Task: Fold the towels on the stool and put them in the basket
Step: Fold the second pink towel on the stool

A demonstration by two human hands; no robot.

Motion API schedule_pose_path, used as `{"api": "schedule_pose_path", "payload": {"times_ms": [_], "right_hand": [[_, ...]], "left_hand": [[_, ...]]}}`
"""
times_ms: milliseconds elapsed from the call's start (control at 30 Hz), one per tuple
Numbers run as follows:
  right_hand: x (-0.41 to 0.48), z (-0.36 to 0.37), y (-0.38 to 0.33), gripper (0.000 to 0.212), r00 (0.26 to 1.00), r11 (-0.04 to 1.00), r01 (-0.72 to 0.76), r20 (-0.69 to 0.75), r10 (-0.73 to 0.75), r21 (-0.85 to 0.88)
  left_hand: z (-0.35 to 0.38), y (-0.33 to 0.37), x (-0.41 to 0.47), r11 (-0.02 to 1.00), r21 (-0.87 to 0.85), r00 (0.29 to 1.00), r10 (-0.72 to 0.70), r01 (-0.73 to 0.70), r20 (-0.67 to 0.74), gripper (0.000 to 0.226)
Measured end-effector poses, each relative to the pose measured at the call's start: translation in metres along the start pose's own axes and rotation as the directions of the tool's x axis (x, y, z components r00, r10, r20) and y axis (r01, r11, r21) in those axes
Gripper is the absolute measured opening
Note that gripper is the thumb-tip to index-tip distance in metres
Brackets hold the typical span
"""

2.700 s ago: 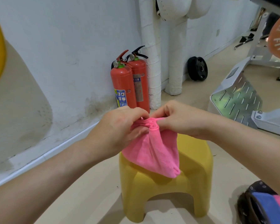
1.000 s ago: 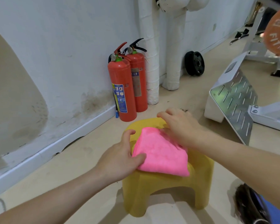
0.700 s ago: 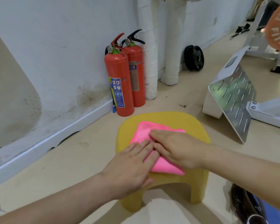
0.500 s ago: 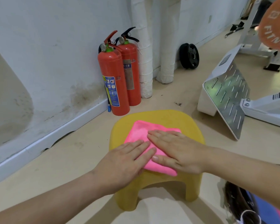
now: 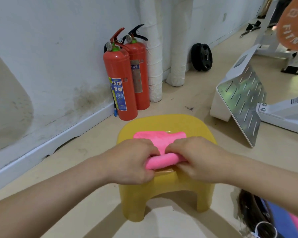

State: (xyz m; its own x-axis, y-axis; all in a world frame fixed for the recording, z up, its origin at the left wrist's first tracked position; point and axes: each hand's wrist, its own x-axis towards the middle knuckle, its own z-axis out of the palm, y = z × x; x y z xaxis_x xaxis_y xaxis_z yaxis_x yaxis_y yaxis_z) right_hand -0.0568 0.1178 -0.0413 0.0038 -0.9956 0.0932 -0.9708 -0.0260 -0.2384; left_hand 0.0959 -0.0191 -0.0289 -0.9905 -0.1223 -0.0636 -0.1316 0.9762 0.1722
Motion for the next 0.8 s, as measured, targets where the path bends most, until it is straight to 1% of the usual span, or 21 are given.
{"api": "schedule_pose_path", "payload": {"times_ms": [33, 67, 133, 167, 200, 267, 300, 333, 367, 433, 467, 533, 600, 667, 733, 800], "right_hand": [[0.002, -0.003, 0.004, 0.012, 0.999, 0.996, -0.031, 0.022, 0.029, 0.085], [0.004, -0.006, 0.008, 0.01, 0.996, 0.981, -0.077, 0.047, 0.07, 0.175], [0.008, -0.011, 0.017, 0.009, 0.984, 0.921, -0.177, 0.077, 0.161, 0.347], [0.009, -0.013, 0.021, 0.008, 0.975, 0.884, -0.22, 0.08, 0.206, 0.412], [0.011, -0.013, 0.024, 0.007, 0.965, 0.847, -0.255, 0.073, 0.251, 0.467], [0.014, -0.009, 0.027, 0.008, 0.937, 0.778, -0.309, 0.038, 0.346, 0.547], [0.016, -0.006, 0.028, 0.01, 0.917, 0.755, -0.336, 0.014, 0.398, 0.563], [0.018, -0.003, 0.03, 0.013, 0.893, 0.74, -0.365, -0.011, 0.449, 0.564], [0.022, 0.001, 0.032, 0.014, 0.87, 0.732, -0.392, -0.034, 0.492, 0.557], [0.03, 0.007, 0.035, 0.016, 0.834, 0.725, -0.443, -0.053, 0.549, 0.528], [0.035, 0.009, 0.037, 0.017, 0.821, 0.726, -0.467, -0.058, 0.568, 0.504], [0.043, 0.011, 0.038, 0.018, 0.805, 0.741, -0.501, -0.074, 0.588, 0.448], [0.049, 0.013, 0.038, 0.021, 0.815, 0.776, -0.508, -0.082, 0.574, 0.374], [0.053, 0.014, 0.037, 0.028, 0.846, 0.826, -0.499, -0.06, 0.53, 0.262], [0.053, 0.013, 0.039, 0.036, 0.861, 0.848, -0.498, -0.01, 0.508, 0.181], [0.052, 0.009, 0.043, 0.046, 0.854, 0.84, -0.519, 0.04, 0.519, 0.16]], "left_hand": [[-0.001, -0.005, -0.001, 0.996, -0.077, 0.999, -0.031, 0.033, 0.034, 0.028], [-0.003, -0.008, -0.002, 0.985, -0.151, 0.996, -0.074, 0.082, 0.055, 0.028], [-0.006, -0.013, 0.001, 0.937, -0.302, 0.984, -0.171, 0.177, 0.046, 0.014], [-0.006, -0.019, 0.003, 0.892, -0.394, 0.973, -0.229, 0.224, 0.034, 0.008], [-0.005, -0.026, 0.006, 0.824, -0.499, 0.957, -0.288, 0.268, 0.038, 0.009], [0.0, -0.039, 0.013, 0.652, -0.687, 0.922, -0.381, 0.319, 0.067, 0.019], [0.003, -0.044, 0.016, 0.589, -0.736, 0.903, -0.423, 0.333, 0.071, 0.023], [0.007, -0.046, 0.019, 0.561, -0.753, 0.885, -0.461, 0.343, 0.06, 0.025], [0.011, -0.048, 0.024, 0.576, -0.732, 0.864, -0.503, 0.364, 0.034, 0.028], [0.014, -0.048, 0.034, 0.65, -0.631, 0.826, -0.563, 0.423, -0.027, 0.038], [0.015, -0.047, 0.039, 0.686, -0.567, 0.815, -0.578, 0.456, -0.043, 0.041], [0.015, -0.045, 0.046, 0.739, -0.449, 0.806, -0.588, 0.503, -0.066, 0.038], [0.017, -0.042, 0.051, 0.794, -0.32, 0.808, -0.576, 0.517, -0.123, 0.033], [0.022, -0.039, 0.052, 0.849, -0.191, 0.823, -0.526, 0.492, -0.215, 0.03], [0.026, -0.037, 0.051, 0.874, -0.099, 0.833, -0.483, 0.475, -0.27, 0.031], [0.027, -0.038, 0.051, 0.876, -0.015, 0.837, -0.466, 0.482, -0.287, 0.034]]}}
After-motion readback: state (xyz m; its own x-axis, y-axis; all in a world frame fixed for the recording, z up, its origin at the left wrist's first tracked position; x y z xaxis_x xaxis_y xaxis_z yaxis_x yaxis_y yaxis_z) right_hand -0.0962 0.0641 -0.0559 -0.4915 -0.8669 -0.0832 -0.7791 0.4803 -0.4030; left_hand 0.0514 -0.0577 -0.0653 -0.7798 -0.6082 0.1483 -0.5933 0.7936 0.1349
